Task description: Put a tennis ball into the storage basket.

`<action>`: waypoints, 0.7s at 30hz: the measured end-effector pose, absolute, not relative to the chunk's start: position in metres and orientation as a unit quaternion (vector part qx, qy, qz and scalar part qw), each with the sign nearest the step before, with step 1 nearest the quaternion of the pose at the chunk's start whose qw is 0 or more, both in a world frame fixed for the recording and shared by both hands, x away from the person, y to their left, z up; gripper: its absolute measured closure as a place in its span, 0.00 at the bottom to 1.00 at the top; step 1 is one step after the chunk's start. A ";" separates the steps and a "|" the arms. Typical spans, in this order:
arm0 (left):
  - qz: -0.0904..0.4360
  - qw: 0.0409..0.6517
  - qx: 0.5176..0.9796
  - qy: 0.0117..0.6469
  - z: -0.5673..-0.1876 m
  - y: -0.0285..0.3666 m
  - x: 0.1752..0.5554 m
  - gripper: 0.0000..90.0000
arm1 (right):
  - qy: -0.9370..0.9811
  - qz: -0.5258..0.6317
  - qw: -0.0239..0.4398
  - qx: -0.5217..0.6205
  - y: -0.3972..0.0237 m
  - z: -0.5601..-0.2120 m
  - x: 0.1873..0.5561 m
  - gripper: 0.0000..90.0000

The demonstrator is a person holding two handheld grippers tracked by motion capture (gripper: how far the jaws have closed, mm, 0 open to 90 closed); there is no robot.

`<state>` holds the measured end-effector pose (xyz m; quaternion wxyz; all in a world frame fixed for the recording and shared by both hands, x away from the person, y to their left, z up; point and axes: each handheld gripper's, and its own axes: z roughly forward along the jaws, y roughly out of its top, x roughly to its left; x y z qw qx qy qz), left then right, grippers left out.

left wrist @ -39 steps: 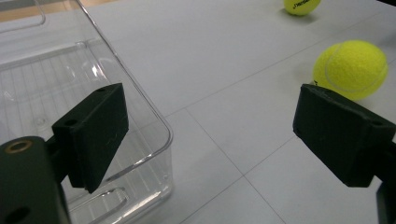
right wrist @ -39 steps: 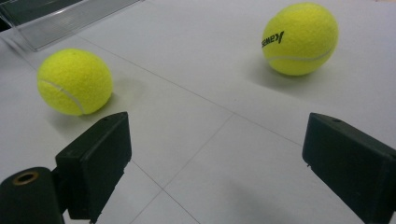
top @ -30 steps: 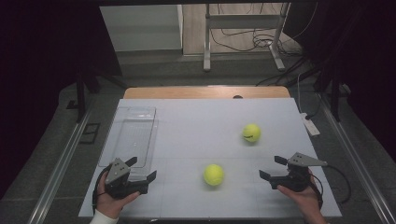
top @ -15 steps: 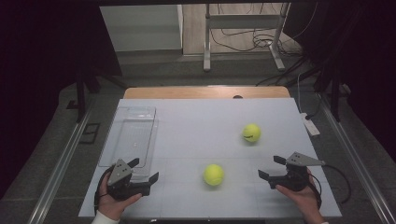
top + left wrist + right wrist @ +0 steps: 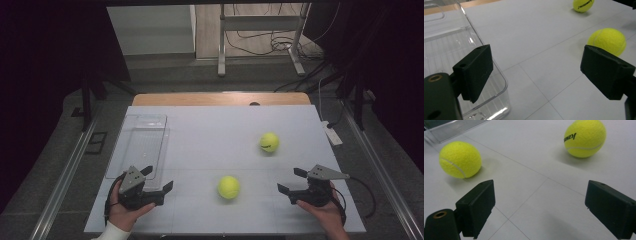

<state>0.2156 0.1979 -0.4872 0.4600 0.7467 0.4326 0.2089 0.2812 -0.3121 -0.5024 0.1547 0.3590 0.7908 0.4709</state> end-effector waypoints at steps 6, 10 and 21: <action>0.207 0.458 0.751 0.428 -0.483 0.194 0.217 0.13 | 0.792 0.471 0.151 0.359 -0.312 -0.504 0.282 0.11; 0.204 0.459 0.753 0.426 -0.481 0.194 0.219 0.13 | 0.793 0.469 0.150 0.359 -0.311 -0.504 0.283 0.11; 0.193 0.462 0.758 0.418 -0.472 0.189 0.221 0.14 | 0.794 0.466 0.152 0.360 -0.311 -0.506 0.282 0.12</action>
